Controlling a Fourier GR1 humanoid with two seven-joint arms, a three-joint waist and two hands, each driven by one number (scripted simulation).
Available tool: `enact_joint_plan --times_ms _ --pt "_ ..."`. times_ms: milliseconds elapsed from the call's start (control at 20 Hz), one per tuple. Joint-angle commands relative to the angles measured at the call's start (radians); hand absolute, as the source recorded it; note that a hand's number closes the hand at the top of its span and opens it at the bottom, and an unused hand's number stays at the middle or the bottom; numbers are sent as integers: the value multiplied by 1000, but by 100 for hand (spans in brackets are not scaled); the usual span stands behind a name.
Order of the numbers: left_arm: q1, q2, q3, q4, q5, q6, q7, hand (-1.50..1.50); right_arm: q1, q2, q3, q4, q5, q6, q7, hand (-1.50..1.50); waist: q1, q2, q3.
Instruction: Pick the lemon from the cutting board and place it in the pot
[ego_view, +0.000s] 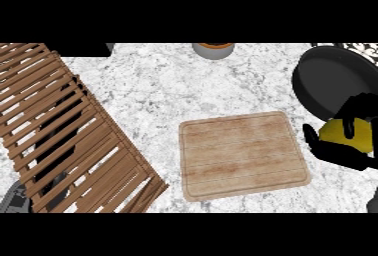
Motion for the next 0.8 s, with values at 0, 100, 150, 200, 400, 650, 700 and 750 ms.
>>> enact_joint_plan --times_ms 0,100,150,200,400,650,700,750 --pt "-97 26 24 -73 21 21 139 0 -44 -109 -163 131 -109 35 -73 150 4 -9 21" --pt "-109 12 26 -69 23 25 124 0 -111 -168 -220 256 -130 47 -103 150 13 -6 21" --pt "-120 4 22 -40 5 43 121 0 -119 -185 -243 308 -149 33 -144 150 9 -5 21" --pt "-69 25 19 -97 17 14 115 0 -126 -194 -264 376 -161 2 -192 150 22 -6 22" --pt "-87 0 12 -43 6 12 87 0 -230 -283 -343 603 -221 -11 -312 150 21 -4 22" --pt "-109 13 15 -61 20 -5 107 0 -310 -340 -368 909 -229 -71 -502 150 44 3 24" --pt "-87 -7 -3 -54 1 1 95 0 -336 -310 -332 933 -204 -108 -517 150 33 -2 22" --pt "-103 -6 4 -41 5 -2 90 0 -338 -356 -372 1013 -216 -119 -577 150 38 3 23"
